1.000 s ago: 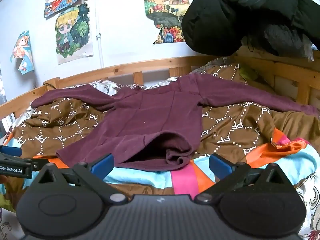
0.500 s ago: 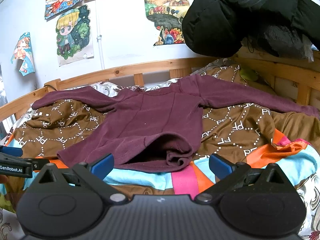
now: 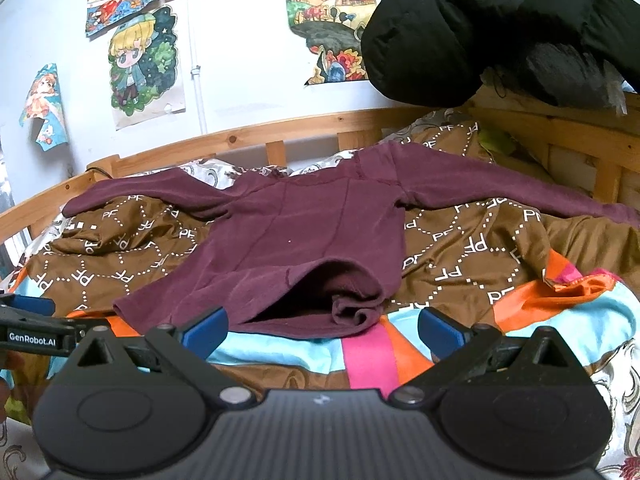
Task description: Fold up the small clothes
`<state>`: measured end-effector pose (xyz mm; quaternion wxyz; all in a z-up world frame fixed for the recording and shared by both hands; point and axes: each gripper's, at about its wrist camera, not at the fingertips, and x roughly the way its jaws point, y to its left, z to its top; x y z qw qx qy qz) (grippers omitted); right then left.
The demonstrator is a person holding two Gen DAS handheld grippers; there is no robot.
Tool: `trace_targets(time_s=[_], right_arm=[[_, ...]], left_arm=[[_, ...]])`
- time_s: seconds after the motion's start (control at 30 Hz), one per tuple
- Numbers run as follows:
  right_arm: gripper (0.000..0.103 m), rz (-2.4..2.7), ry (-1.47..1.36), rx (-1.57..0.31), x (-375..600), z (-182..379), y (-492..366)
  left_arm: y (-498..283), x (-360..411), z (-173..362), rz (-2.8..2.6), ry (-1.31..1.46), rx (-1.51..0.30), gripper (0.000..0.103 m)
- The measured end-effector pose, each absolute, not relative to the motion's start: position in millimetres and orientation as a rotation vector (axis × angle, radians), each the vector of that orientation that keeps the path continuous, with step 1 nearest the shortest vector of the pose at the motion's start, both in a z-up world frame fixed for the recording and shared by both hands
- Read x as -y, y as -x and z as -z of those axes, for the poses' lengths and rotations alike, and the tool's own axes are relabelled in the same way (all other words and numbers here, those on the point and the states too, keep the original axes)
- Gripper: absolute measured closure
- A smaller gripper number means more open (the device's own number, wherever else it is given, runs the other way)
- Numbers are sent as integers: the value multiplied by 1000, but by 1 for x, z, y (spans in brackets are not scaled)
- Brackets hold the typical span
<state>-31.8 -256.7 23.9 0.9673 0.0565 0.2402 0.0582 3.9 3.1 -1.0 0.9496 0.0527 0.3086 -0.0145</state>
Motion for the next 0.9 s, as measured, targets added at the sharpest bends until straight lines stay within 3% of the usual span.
trace_targets(time_s=[0.9], right_arm=[[0,-126,-127,-480,257,-23,31]], left_arm=[[-6,-4,3,12,-114,-643,1]])
